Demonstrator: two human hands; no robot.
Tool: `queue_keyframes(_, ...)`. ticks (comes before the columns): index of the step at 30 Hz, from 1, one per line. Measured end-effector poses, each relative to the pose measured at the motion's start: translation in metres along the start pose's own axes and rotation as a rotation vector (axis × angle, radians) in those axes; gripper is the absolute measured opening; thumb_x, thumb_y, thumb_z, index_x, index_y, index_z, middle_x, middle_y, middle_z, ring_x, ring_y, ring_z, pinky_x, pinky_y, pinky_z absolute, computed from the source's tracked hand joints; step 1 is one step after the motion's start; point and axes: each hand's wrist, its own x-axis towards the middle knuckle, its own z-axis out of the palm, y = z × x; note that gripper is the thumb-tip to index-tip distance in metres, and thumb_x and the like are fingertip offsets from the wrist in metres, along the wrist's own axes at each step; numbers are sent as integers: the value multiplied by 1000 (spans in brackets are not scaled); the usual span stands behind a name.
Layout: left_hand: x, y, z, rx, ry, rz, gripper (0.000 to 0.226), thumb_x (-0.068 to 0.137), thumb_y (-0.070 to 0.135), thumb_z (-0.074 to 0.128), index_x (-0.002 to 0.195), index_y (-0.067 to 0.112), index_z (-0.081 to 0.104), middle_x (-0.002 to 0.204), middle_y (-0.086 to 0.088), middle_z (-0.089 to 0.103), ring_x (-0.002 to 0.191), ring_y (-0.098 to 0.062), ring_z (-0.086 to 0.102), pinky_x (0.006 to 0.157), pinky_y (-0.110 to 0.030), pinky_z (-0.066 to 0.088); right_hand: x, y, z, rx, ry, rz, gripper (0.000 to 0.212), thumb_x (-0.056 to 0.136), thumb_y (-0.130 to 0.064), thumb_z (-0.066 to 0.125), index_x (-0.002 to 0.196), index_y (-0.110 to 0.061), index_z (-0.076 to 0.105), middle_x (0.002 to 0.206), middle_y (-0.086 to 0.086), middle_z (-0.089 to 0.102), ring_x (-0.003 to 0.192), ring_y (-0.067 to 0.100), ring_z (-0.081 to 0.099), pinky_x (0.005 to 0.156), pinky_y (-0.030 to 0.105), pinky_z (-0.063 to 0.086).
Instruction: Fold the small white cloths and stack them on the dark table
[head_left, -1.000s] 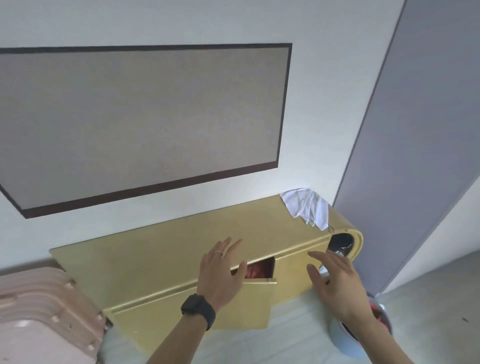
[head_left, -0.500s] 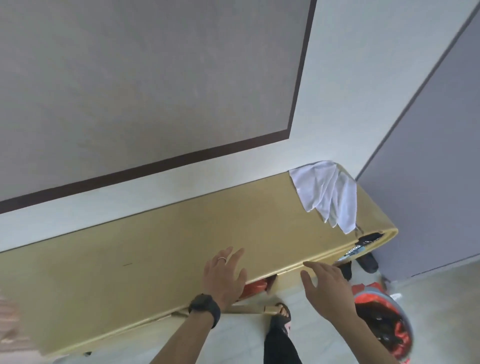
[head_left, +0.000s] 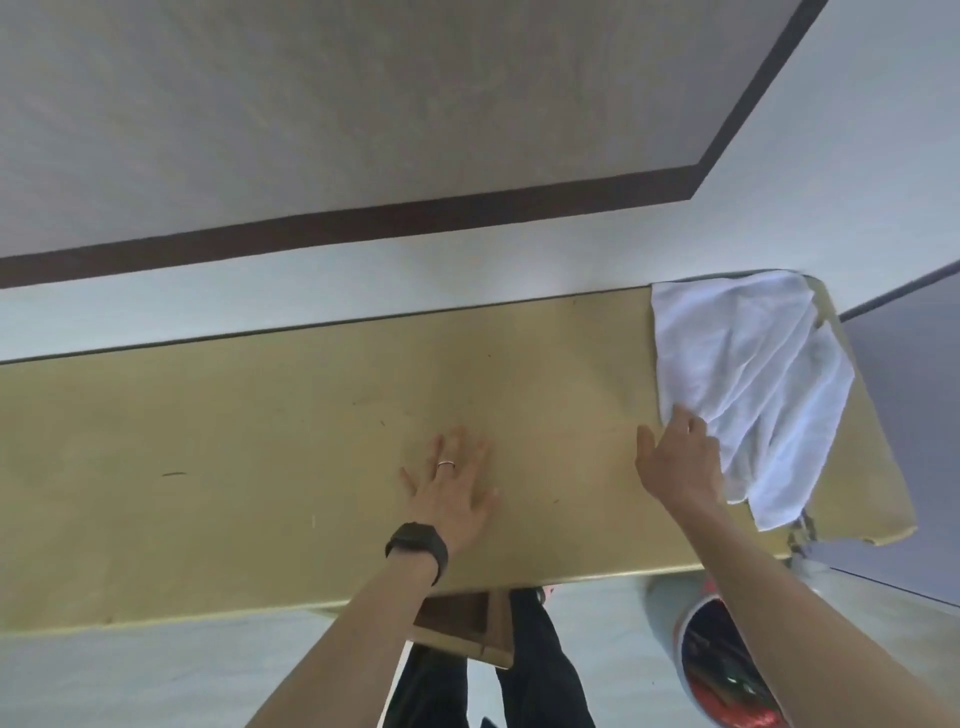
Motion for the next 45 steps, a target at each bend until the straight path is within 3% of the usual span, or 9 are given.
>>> queue_keyframes(3,4,-6,13,34,-17,2,71,98,61,33,148,52,-16,155,15,-36,147,-19,-25,110,-73,-3,13,1,14,-31,55,-4,33,99,-27,48,126,-8,45,129,15,40,113,41,47,84,51,44)
queue_keyframes(7,9,-9,7,31,-46,7,76,96,59,42,148,55,-13,158,17,-29,149,-20,-19,111,-71,1,0,-4,34,-42,13,-269,27,88,5,46,112,-4,55,110,18,48,93,41,55,72,46,46)
queue_keyframes(14,-16,0,-37,-1,101,259,81,93,35,56,149,57,1,164,-2,8,145,-25,20,117,-41,19,-93,-35,25,90,-167,-567,15,101,-19,45,109,-15,57,101,5,58,87,29,58,73,38,46)
queue_keyframes(17,-44,4,-54,-14,193,448,60,91,44,58,143,55,31,162,3,15,139,-24,27,115,-40,24,-136,-46,2,207,-57,-633,9,100,-20,52,104,-18,60,95,-4,59,83,20,57,71,32,45)
queue_keyframes(21,-76,-3,-64,-127,374,534,17,93,38,56,108,35,62,144,7,51,124,-23,50,103,-38,37,-176,-54,-24,280,42,-681,9,100,-23,54,102,-25,63,94,-15,56,83,8,55,74,20,42)
queue_keyframes(26,-107,-22,-82,-168,350,521,14,101,28,40,106,20,50,93,3,67,89,-23,58,91,-38,41,-211,-62,-34,353,180,-711,13,99,-24,53,99,-21,66,89,-13,56,77,6,55,72,16,42)
queue_keyframes(32,-136,-77,-91,-82,370,475,26,105,26,40,118,17,61,110,-2,68,103,-25,60,90,-30,36,-228,-70,-39,403,155,-623,14,99,-22,57,105,-22,69,96,-15,60,84,5,60,78,7,40)
queue_keyframes(37,-151,-127,-131,-67,376,355,26,105,29,44,114,20,67,108,2,69,99,-20,61,87,-31,42,-223,-79,-41,352,149,-622,16,101,-21,55,109,-19,68,97,-11,61,85,11,60,81,25,47)
queue_keyframes(45,-126,-149,-217,-20,494,249,32,104,36,41,124,27,65,118,7,66,109,-15,57,87,-27,40,-171,-140,-67,230,216,-698,22,101,-27,50,113,-22,68,108,-7,61,89,13,59,79,27,47)
